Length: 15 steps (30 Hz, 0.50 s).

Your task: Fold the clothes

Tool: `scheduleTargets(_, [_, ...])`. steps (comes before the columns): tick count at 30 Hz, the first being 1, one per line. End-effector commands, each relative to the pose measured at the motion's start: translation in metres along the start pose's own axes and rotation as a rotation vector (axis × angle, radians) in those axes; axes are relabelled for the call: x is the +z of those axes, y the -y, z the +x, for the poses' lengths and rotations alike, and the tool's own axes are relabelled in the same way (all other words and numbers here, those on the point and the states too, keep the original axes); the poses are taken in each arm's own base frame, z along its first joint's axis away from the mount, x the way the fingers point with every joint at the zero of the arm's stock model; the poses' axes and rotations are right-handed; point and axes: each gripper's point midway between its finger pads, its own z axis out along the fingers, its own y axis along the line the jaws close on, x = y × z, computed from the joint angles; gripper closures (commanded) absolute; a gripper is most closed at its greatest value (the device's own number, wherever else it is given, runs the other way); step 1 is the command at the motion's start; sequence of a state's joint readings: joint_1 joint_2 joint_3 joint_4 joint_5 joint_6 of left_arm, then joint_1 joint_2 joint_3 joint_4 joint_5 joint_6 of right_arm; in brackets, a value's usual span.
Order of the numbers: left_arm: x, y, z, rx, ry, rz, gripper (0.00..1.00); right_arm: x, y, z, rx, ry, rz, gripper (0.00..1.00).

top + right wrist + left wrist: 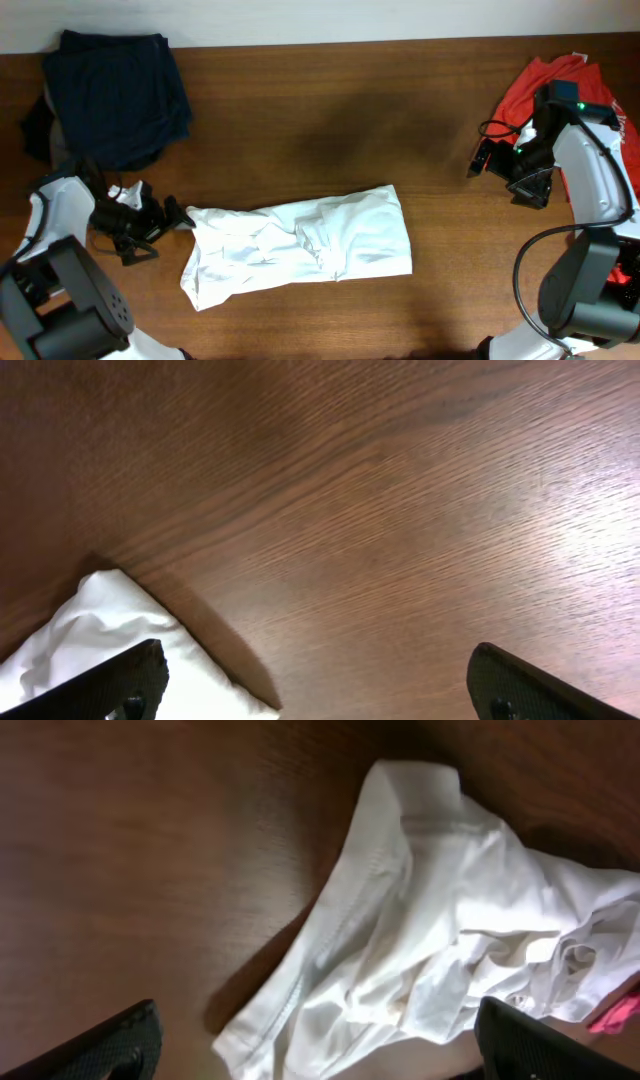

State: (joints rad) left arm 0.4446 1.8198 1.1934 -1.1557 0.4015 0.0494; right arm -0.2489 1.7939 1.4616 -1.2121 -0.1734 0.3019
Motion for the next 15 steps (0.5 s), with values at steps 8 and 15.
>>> scheduleTargets(8, [0.078, 0.004, 0.045, 0.057, -0.089, 0.086, 0.11, -0.008, 0.0, -0.003, -0.009, 0.025, -0.002, 0.01])
scheduleTargets(15, [0.089, 0.007, 0.052, 0.069, -0.128, -0.089, 0.99, -0.008, 0.0, -0.003, -0.009, 0.025, -0.002, 0.01])
